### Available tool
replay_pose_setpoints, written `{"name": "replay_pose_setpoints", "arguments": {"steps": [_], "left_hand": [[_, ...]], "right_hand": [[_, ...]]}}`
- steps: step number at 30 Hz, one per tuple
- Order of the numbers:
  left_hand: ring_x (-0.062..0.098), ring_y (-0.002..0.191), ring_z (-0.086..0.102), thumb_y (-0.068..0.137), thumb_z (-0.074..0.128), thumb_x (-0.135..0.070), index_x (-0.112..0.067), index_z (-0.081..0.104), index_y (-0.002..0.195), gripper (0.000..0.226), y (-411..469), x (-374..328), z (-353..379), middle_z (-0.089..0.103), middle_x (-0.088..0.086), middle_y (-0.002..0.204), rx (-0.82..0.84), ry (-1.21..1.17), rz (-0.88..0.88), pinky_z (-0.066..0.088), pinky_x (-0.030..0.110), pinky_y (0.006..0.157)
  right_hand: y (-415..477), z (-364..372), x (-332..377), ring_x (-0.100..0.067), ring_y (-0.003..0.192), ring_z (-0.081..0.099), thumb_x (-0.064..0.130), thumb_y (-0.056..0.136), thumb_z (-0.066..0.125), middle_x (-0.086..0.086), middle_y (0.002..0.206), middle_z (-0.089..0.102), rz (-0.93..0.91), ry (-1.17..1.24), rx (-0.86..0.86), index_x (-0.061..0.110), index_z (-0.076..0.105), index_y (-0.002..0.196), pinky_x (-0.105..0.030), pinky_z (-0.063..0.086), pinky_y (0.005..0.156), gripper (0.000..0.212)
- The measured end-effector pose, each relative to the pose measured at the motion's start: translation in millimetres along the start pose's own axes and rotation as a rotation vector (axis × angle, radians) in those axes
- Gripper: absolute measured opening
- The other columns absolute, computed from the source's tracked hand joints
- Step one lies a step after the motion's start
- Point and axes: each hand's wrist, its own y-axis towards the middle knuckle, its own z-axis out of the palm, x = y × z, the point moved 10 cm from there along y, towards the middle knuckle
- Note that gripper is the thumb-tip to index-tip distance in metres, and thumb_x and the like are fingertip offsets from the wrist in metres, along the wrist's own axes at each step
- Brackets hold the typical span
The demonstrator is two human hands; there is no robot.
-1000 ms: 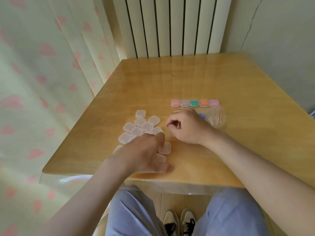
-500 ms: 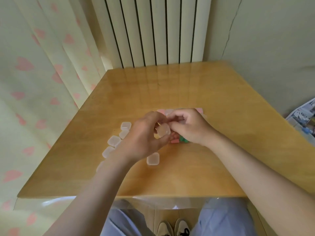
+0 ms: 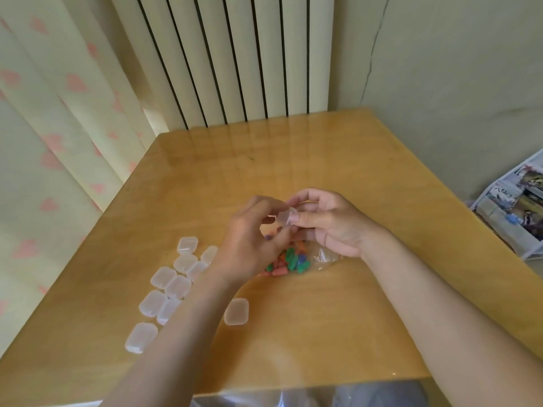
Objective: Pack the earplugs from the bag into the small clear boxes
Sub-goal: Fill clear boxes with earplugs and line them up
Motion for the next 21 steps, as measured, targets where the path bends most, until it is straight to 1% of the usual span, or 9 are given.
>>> {"name": "replay_pose_setpoints", "arguments": {"steps": [2,4,6,8,11,14,16,18,21], "left_hand": [[0.017,0.098,0.067,0.085,0.077,-0.013,-0.007,0.069,0.106,0.023,-5.0,6.4,3.3,0.067,0.0,0.104,-0.025,-0.017,-0.01,0.057,0.041,0.082],[0.018,0.103,0.067,0.086,0.076,-0.012,-0.006,0.07,0.107,0.023,-10.0,13.8,5.6,0.069,0.0,0.108,-0.052,-0.036,-0.023,0.057,0.043,0.083],[0.019,0.107,0.067,0.086,0.075,-0.011,-0.006,0.072,0.108,0.023,-13.6,17.8,6.1,0.07,0.001,0.112,-0.074,-0.054,-0.016,0.056,0.045,0.085],[0.017,0.111,0.066,0.086,0.075,-0.011,-0.006,0.074,0.11,0.024,-15.8,17.4,6.2,0.07,0.003,0.116,-0.085,-0.059,-0.006,0.056,0.044,0.087],[0.012,0.114,0.065,0.087,0.075,-0.012,-0.008,0.075,0.111,0.025,-19.4,15.9,5.9,0.07,0.003,0.12,-0.092,-0.049,-0.014,0.055,0.034,0.092],[0.007,0.113,0.065,0.086,0.076,-0.007,-0.009,0.077,0.11,0.024,-22.6,17.9,5.1,0.07,0.002,0.119,-0.092,-0.027,-0.024,0.052,0.024,0.094],[0.006,0.113,0.065,0.085,0.076,-0.008,-0.009,0.077,0.109,0.024,-23.9,18.8,5.5,0.07,0.002,0.119,-0.09,-0.011,-0.023,0.051,0.023,0.095],[0.007,0.114,0.065,0.086,0.075,-0.01,-0.009,0.077,0.109,0.023,-23.9,19.0,5.6,0.07,0.002,0.119,-0.091,0.002,-0.021,0.051,0.024,0.095],[0.006,0.115,0.065,0.088,0.073,-0.014,-0.009,0.077,0.109,0.022,-22.5,16.1,6.0,0.071,0.002,0.119,-0.094,0.017,-0.009,0.052,0.026,0.096]], "right_hand": [[2.1,-4.7,-2.4,-0.031,0.082,0.071,-0.01,0.089,0.063,-0.026,0.098,0.07,-0.015,-0.011,-0.017,0.0,0.056,0.107,-0.035,0.058,0.07,0.022],[3.1,-9.0,-3.2,-0.028,0.077,0.071,-0.012,0.088,0.063,-0.022,0.091,0.07,-0.044,-0.076,-0.055,0.0,0.058,0.103,-0.034,0.058,0.068,0.02],[4.2,-10.8,-3.7,-0.026,0.076,0.071,-0.01,0.085,0.066,-0.018,0.089,0.071,-0.075,-0.149,-0.089,0.001,0.06,0.102,-0.035,0.058,0.069,0.021],[4.0,-10.1,-3.9,-0.022,0.077,0.071,-0.002,0.077,0.071,-0.01,0.088,0.073,-0.101,-0.222,-0.122,0.004,0.062,0.102,-0.033,0.057,0.072,0.027],[2.5,-9.9,-6.1,-0.019,0.078,0.072,0.006,0.072,0.07,-0.004,0.089,0.074,-0.123,-0.284,-0.156,0.007,0.062,0.102,-0.029,0.057,0.074,0.031],[2.3,-9.8,-8.7,-0.018,0.082,0.072,-0.011,0.079,0.066,-0.008,0.1,0.072,-0.128,-0.358,-0.174,0.008,0.062,0.104,-0.031,0.057,0.078,0.032],[2.2,-8.3,-9.1,-0.013,0.081,0.071,-0.02,0.081,0.059,-0.009,0.103,0.07,-0.128,-0.373,-0.18,0.006,0.061,0.106,-0.027,0.057,0.076,0.036],[1.5,-6.0,-7.8,-0.009,0.08,0.07,-0.022,0.081,0.057,-0.008,0.104,0.068,-0.133,-0.383,-0.181,0.006,0.06,0.107,-0.021,0.056,0.073,0.038],[0.6,-5.7,-5.6,-0.006,0.077,0.07,-0.024,0.08,0.055,-0.005,0.102,0.068,-0.142,-0.381,-0.187,0.007,0.06,0.106,-0.02,0.055,0.07,0.041]]}}
